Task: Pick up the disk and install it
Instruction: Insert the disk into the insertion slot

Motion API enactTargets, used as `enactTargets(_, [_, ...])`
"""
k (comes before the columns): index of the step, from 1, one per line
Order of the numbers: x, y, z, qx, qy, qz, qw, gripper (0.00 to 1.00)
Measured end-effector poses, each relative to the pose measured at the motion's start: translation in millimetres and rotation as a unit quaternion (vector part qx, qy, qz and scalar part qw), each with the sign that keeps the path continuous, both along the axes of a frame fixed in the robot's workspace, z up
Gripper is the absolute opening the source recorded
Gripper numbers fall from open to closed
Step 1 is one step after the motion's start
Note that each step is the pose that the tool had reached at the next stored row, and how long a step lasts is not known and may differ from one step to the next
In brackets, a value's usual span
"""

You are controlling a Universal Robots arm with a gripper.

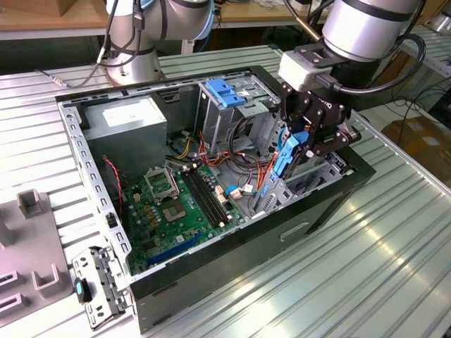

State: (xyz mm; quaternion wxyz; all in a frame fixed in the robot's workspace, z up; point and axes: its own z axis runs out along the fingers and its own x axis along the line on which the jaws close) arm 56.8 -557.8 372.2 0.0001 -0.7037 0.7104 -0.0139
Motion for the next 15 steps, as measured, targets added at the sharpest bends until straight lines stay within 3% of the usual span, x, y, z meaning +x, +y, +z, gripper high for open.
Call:
enactTargets(3, [0.0,0.0,0.1,-0.0001,0.0,0.0,1.0,0.38])
enactTargets(4, [0.0,0.0,-0.2,0.0,0.0,0.0,1.0,0.45])
enactTargets(8, [4.6,0.0,-3.2,0.0,-0.0001,0.0,1.0,0.43])
enactTargets(11, [9.5,0.0,-6.4,0.0001,-0.0001,0.0,1.0,0.24])
enactTargets(12, [10.7,0.0,-7.3,0.0001,-0.0001,0.0,1.0,0.24])
enactTargets(14, [12.7,0.0,-8.8,0.0001,-0.0001,0.0,1.0,0.12])
enactTargets(15, [13.3,0.0,-9.2,0.0,0.0,0.0,1.0,0.12])
